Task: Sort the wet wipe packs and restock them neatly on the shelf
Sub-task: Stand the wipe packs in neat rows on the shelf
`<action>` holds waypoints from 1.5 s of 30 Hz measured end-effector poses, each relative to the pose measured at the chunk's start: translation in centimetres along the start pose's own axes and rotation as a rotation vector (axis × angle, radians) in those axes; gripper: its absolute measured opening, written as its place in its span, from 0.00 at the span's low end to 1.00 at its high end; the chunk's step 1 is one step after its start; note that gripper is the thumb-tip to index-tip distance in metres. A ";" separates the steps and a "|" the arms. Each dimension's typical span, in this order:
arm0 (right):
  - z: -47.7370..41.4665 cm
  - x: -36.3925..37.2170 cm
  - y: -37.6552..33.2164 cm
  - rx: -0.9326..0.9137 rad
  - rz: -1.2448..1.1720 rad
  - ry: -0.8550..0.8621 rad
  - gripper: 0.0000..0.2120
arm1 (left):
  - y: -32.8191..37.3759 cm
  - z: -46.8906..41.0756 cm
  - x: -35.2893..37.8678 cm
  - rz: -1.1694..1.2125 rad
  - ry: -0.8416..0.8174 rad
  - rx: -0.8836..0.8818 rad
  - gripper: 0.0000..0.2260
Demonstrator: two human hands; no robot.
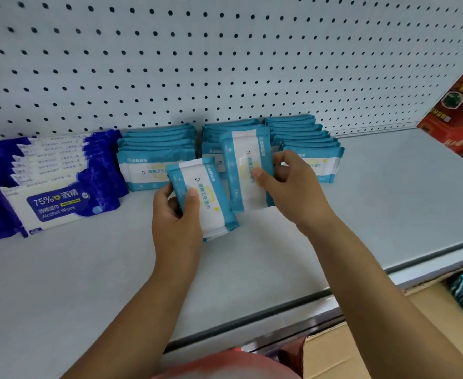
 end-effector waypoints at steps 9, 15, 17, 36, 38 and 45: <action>-4.8 0.5 -0.5 -0.399 0.606 -0.171 0.11 | 0.5 -0.6 -2.1 -0.054 0.311 0.053 0.18; -6.3 2.0 0.7 -0.609 0.790 -0.043 0.18 | 0.6 -0.8 -2.3 -0.030 0.333 0.044 0.17; -5.6 2.5 0.7 -0.639 0.790 0.067 0.21 | 0.8 -0.8 -2.4 -0.016 0.339 0.059 0.18; 1.9 9.3 -0.3 -0.033 -0.118 -0.341 0.07 | 0.9 1.8 -6.8 -0.131 0.313 0.175 0.08; 1.1 9.7 -0.7 -0.095 -0.071 -0.318 0.05 | 0.6 1.7 -8.2 -0.187 0.349 0.170 0.09; -2.3 11.8 -2.5 -0.451 0.288 -0.263 0.12 | -0.3 2.1 -11.4 -0.257 0.421 0.115 0.06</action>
Point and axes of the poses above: each hand's wrist, its own z-axis away from the middle knuckle, its own x-axis out of the palm, y = z × x, the point moved 2 cm from there along -z, towards the middle knuckle, and after that the axes turned 14 degrees about -z, right-handed, at the moved point
